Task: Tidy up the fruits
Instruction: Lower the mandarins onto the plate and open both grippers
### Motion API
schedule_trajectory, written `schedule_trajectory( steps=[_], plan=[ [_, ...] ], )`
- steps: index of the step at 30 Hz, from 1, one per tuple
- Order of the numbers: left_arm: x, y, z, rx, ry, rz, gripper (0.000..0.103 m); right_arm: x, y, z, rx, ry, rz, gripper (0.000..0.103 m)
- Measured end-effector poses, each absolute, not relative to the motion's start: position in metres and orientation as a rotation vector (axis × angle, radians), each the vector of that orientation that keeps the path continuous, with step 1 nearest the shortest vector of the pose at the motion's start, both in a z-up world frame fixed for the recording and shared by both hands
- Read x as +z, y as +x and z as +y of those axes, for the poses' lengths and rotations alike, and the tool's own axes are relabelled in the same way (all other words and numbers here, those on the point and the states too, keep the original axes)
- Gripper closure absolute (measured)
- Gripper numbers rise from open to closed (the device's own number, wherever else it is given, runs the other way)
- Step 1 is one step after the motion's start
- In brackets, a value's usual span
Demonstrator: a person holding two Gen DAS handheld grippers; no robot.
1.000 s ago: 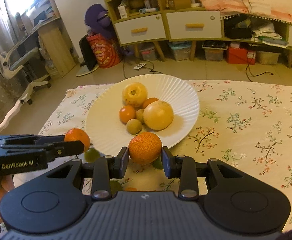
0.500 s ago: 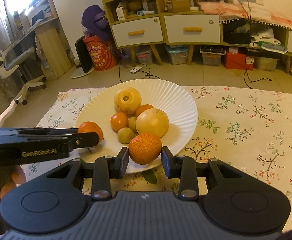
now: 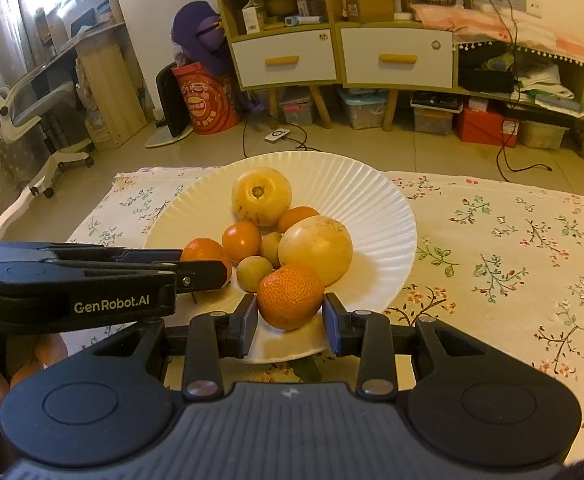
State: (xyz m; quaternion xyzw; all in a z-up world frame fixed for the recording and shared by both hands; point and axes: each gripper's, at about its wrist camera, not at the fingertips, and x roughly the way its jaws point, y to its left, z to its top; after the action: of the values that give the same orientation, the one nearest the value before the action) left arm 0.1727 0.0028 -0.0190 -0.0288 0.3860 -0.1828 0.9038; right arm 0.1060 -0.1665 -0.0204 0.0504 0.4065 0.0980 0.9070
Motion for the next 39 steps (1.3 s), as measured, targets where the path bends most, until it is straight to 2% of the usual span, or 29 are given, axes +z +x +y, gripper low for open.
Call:
schedule_trajectory(
  steps=[18, 24, 29, 39],
  plan=[
    [-0.018, 0.175, 0.001, -0.367, -0.042, 0.804, 0.088, -0.018, 0.105, -0.165, 0.198, 0.095, 0.836, 0.068],
    [-0.016, 0.172, 0.001, -0.361, -0.036, 0.804, 0.078, -0.015, 0.104, -0.168, 0.202, 0.096, 0.834, 0.066],
    [-0.013, 0.168, 0.002, -0.357, -0.041, 0.804, 0.067, -0.01, 0.102, -0.172, 0.207, 0.096, 0.839, 0.055],
    [-0.004, 0.154, 0.006, -0.359, -0.016, 0.786, 0.049, -0.003, 0.092, -0.175, 0.222, 0.069, 0.837, 0.048]
  ],
)
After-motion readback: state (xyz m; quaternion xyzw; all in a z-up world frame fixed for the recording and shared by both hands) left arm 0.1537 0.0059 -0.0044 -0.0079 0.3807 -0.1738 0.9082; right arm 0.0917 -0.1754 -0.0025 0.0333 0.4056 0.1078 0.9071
